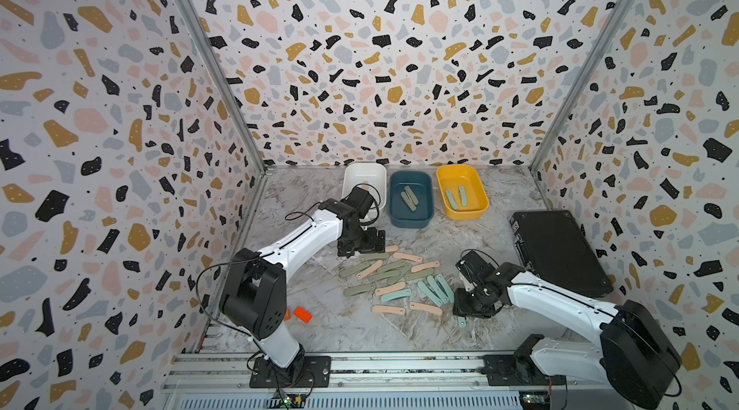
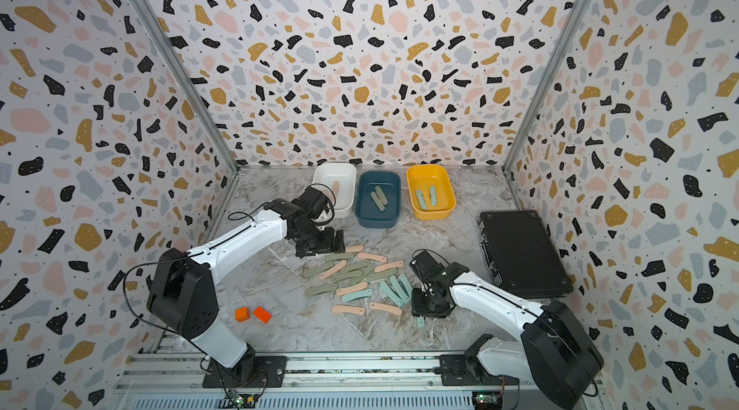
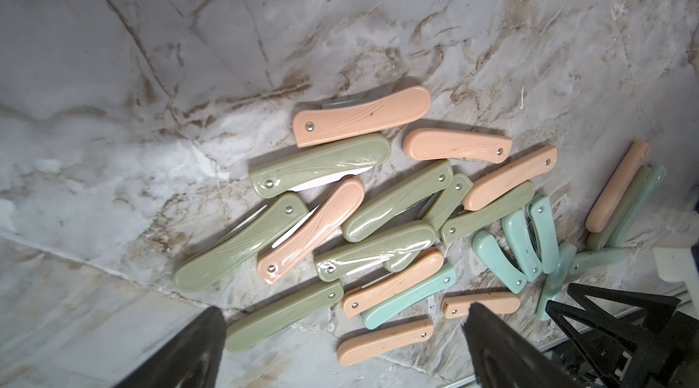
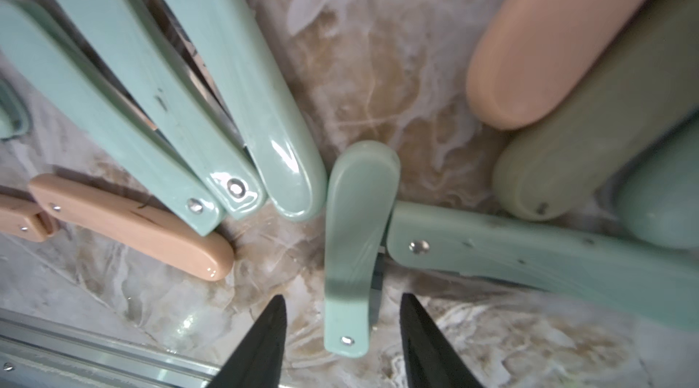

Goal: Place the fruit knives into the storage box by color
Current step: Pick up the fruit knife from the center of the board.

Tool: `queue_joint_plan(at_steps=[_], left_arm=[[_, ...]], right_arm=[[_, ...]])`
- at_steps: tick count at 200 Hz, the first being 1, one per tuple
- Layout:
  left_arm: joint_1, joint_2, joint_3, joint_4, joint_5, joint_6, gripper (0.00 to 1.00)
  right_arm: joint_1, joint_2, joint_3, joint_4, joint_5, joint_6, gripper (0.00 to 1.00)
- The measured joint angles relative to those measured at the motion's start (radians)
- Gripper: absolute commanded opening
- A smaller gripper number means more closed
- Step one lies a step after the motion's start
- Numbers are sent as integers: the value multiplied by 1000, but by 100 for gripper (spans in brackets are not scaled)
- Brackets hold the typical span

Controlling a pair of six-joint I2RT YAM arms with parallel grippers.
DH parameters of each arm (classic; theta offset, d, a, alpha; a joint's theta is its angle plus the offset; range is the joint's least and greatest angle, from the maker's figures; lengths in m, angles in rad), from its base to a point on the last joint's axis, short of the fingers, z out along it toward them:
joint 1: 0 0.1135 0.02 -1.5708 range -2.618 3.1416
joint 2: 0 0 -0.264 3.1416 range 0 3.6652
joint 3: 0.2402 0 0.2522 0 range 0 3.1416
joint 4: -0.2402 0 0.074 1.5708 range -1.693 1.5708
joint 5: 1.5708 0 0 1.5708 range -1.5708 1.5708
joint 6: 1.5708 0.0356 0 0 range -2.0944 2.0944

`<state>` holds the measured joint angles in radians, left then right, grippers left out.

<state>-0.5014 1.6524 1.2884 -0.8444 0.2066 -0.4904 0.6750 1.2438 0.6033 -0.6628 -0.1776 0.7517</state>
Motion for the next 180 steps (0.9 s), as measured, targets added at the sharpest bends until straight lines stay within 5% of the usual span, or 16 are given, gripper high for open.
queue_joint_plan(at_steps=[48,180], left_arm=[[0,-2,-19,14,12,0,99],[10,-13,-23,8,12,3,99]], right_arm=[[2,27,-3,4,38,19,31],[4,68,54,-47,154,-30,25]])
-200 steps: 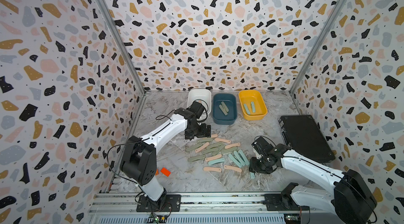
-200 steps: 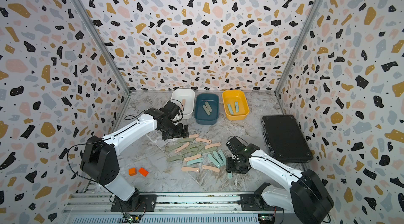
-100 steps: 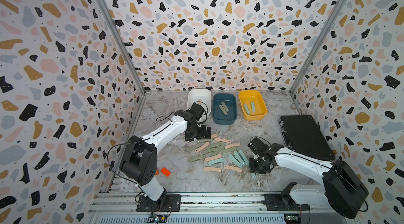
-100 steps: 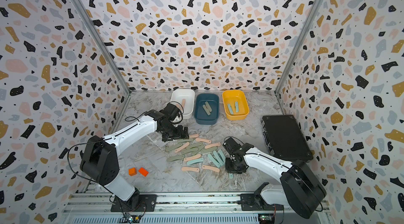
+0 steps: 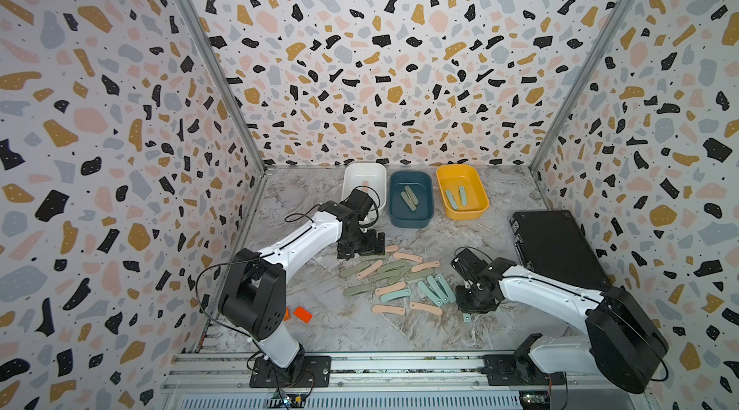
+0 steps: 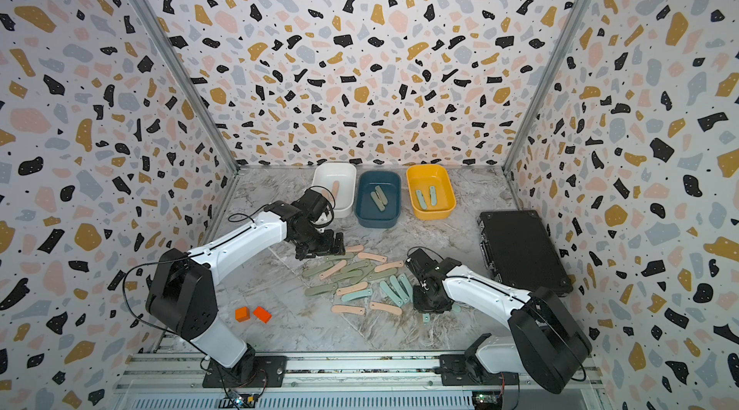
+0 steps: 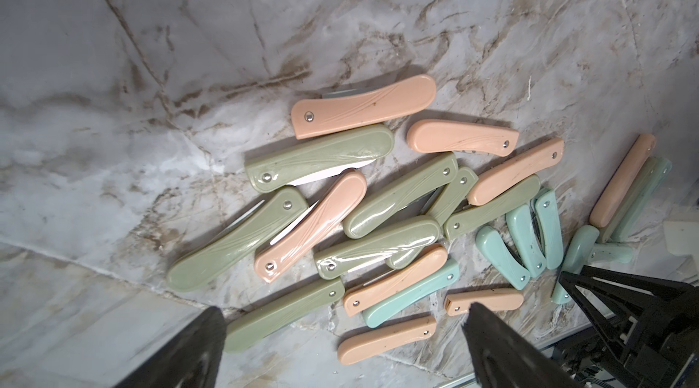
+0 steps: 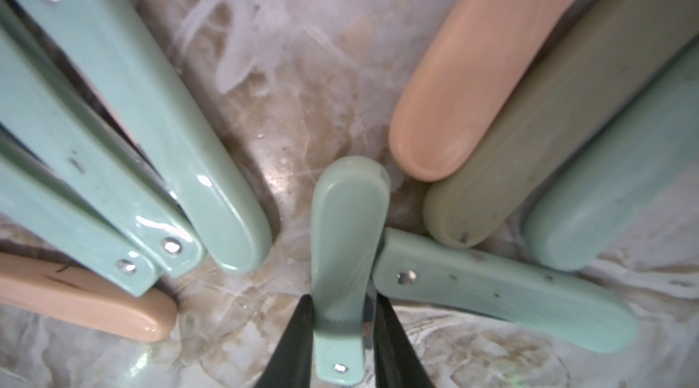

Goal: Place the fruit knives into the storage box by color
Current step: Pick up the fruit knife from the center of the board.

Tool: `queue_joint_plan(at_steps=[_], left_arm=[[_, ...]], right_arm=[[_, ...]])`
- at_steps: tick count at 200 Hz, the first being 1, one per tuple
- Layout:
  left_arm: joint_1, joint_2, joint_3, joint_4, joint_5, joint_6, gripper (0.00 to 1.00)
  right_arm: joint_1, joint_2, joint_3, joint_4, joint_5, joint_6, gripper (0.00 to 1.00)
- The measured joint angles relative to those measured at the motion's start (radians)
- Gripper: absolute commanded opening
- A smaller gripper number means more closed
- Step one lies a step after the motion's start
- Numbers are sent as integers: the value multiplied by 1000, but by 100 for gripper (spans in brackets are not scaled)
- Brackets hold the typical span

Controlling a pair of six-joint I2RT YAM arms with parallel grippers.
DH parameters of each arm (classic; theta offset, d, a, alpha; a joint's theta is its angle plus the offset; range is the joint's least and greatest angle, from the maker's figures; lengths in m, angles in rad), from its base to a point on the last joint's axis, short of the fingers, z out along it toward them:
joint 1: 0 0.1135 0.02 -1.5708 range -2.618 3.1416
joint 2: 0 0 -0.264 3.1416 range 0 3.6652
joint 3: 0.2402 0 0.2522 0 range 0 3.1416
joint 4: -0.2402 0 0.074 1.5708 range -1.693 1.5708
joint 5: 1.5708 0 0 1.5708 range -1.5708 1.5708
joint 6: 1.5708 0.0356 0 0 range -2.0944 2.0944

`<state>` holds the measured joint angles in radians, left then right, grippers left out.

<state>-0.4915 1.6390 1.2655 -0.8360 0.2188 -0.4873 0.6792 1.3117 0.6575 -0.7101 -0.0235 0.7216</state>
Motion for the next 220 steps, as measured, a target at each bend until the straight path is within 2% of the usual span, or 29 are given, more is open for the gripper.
queue_joint_plan(at_steps=[93,132,174,220], left_arm=[[16,-34,-15,0,0,1,99],[16,-34,-16,0,1,0,99],[16,-34,-16,-1,8,1,99],[16,-23,-6,-12,39,1,99]], right_arm=[[-2,3,68,-15,60,-35,25],[-41,28,115,-27,70,-74,24],[-200,132,339,-31,93,-176,23],[-356,368,705,12,129,-283,23]])
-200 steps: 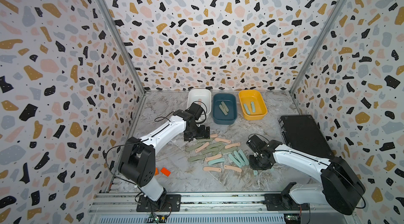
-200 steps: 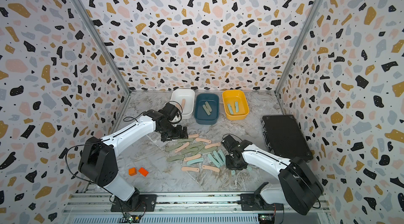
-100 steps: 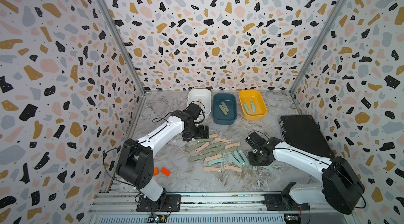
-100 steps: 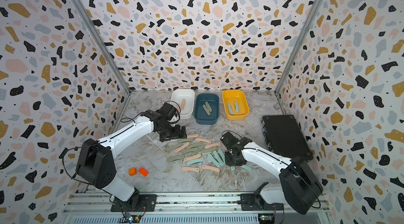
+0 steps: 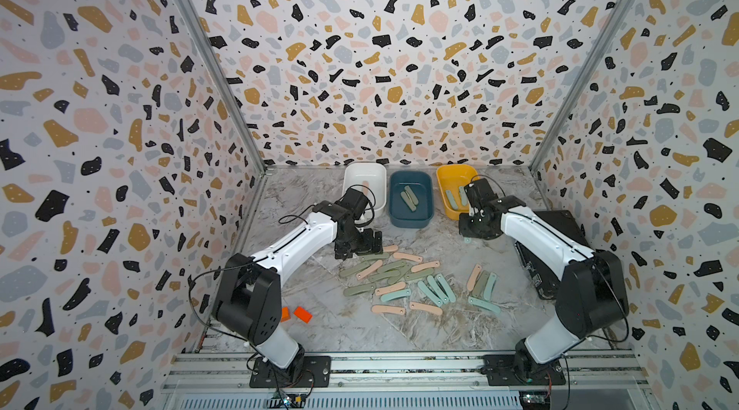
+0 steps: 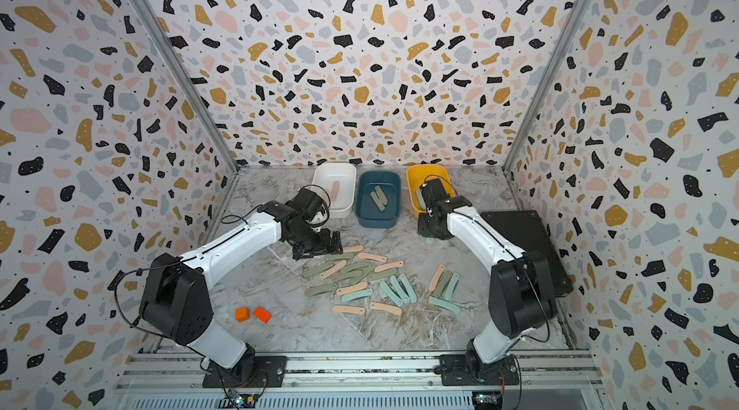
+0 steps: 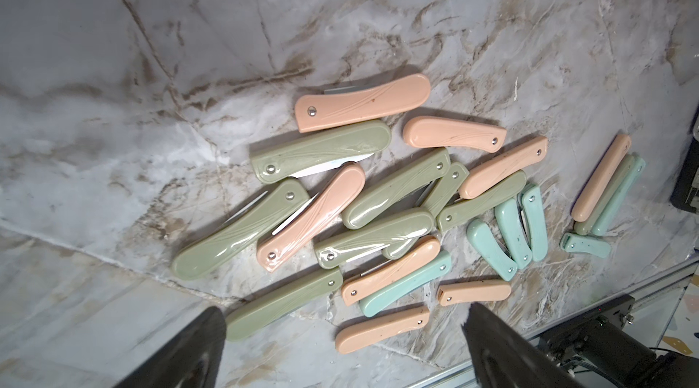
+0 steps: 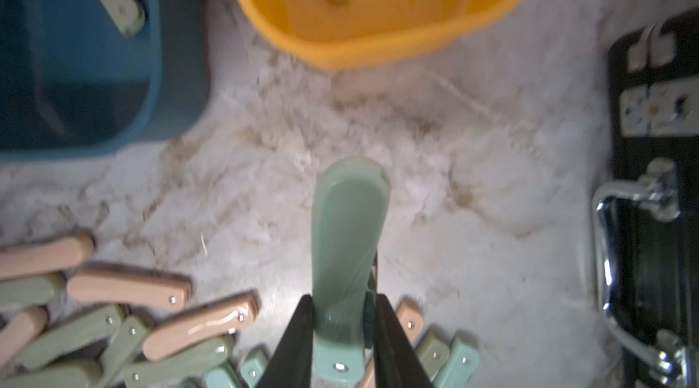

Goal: Place the fruit knives into the storage box by color
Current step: Pick up the fruit knife from the center of the board, then place the fruit knife in the storage box.

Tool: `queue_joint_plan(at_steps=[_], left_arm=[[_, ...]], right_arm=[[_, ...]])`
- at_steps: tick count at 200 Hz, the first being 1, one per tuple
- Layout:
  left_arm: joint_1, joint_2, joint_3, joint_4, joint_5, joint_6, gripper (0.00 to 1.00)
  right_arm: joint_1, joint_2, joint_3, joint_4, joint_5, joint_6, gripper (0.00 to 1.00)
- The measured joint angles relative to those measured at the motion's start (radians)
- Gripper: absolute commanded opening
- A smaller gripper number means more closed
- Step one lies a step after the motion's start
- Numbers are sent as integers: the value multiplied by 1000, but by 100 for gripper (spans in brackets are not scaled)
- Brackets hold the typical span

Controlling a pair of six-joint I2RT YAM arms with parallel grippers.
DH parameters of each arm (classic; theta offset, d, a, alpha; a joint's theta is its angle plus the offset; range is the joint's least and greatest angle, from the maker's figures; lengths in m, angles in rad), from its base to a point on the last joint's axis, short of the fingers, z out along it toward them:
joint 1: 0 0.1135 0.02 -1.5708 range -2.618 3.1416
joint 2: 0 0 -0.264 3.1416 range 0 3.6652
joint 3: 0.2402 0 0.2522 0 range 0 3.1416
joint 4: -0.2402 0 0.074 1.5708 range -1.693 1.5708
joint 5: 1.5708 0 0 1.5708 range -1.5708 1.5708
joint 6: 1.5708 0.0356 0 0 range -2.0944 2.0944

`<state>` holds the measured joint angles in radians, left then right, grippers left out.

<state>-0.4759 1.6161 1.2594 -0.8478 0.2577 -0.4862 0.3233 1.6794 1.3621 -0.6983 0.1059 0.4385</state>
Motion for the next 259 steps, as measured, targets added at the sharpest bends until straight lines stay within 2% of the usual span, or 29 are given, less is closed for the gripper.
queue_joint_plan(at_steps=[78,109,150,185,214,231,259], left_arm=[[0,24,50,-41,19,4,99],[0,53,51,-46,22,5,99],[0,72,53,-52,21,13,99],[0,72,52,-53,21,13,99],[0,53,47,-54,16,11,99],[0,14,32,-58,14,6,99],[0,-66,-20,-60,17,-2,99]], right_arm=[[-121,526,652,1,18,-129,24],[-134,657,748,-15,9,-183,25],[-134,772,809,-39,-16,-218,32],[-135,804,877,-71,-35,-233,49],[-136,767,882,-85,-67,-240,52],[-136,677,784,-79,-86,-232,51],[-127,412,485,-39,-120,-192,51]])
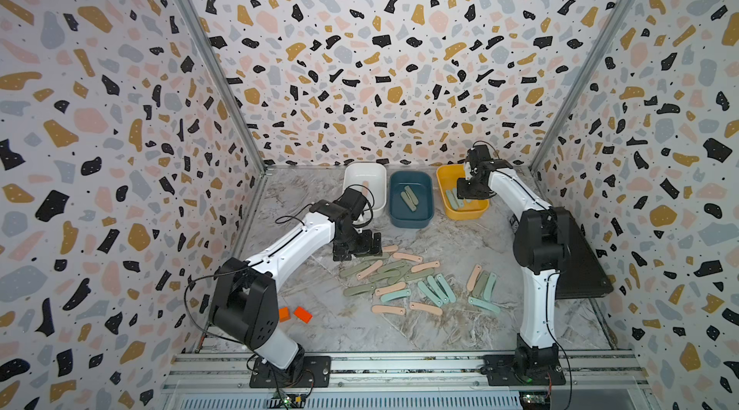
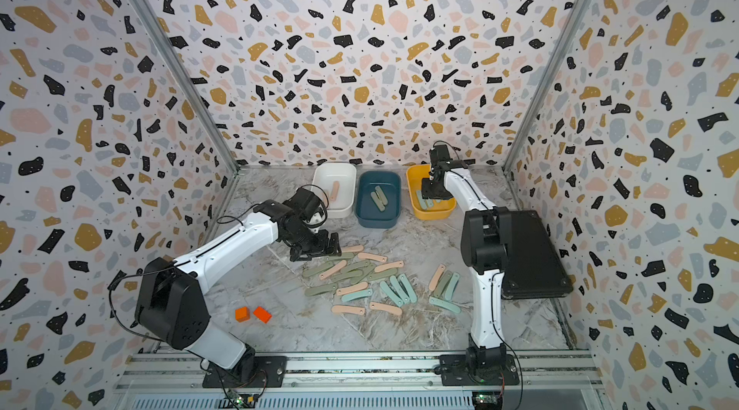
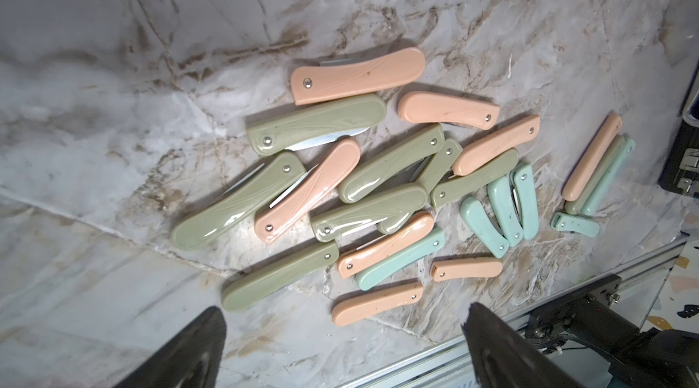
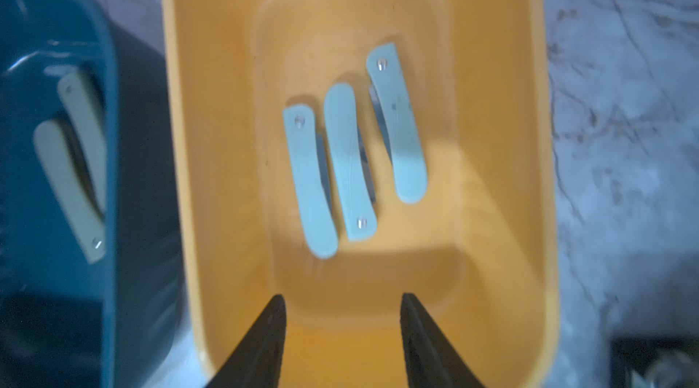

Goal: Place the fruit knives into the storage box by color
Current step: Place the fruit knife in the storage box, then pick up the fruit knife from the center of the board.

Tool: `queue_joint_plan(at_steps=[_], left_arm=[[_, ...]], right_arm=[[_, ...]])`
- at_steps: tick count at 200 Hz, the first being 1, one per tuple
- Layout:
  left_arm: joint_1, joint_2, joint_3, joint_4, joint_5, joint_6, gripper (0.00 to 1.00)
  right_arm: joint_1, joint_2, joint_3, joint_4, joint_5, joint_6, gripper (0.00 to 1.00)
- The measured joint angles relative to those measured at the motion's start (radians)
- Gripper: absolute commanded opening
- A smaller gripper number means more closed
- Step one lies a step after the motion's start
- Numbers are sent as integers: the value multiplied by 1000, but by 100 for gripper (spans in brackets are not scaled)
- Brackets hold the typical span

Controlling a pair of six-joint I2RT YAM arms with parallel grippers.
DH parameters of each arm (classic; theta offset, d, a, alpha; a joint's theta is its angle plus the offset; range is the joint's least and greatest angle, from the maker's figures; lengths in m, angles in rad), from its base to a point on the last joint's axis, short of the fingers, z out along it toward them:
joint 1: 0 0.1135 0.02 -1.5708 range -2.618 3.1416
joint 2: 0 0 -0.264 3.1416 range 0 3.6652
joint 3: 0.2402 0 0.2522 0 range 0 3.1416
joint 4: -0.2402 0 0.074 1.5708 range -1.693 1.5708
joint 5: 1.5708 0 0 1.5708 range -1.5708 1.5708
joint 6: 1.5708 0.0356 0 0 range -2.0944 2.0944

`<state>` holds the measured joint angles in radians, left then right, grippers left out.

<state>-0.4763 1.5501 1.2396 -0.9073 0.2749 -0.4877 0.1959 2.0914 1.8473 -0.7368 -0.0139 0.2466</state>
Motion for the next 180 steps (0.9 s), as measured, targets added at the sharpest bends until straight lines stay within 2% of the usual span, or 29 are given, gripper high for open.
queue_joint_plan(at_steps=[40,79,121,180], left_arm=[[-2,-79,-112,2,13,-3,99],[-2,-92,-203,27,14,-6,99],[-2,-94,-241,52,7,-8,99],[1,-145,-251,61,-27,-6,99]], right_arm=[[88,-364,-408,55,-19,47,51],[241,-473,-671,60,-25,65,51],[325,-496,-787,56,-47,72,51],[343,-512,-837,39,-51,60,51]])
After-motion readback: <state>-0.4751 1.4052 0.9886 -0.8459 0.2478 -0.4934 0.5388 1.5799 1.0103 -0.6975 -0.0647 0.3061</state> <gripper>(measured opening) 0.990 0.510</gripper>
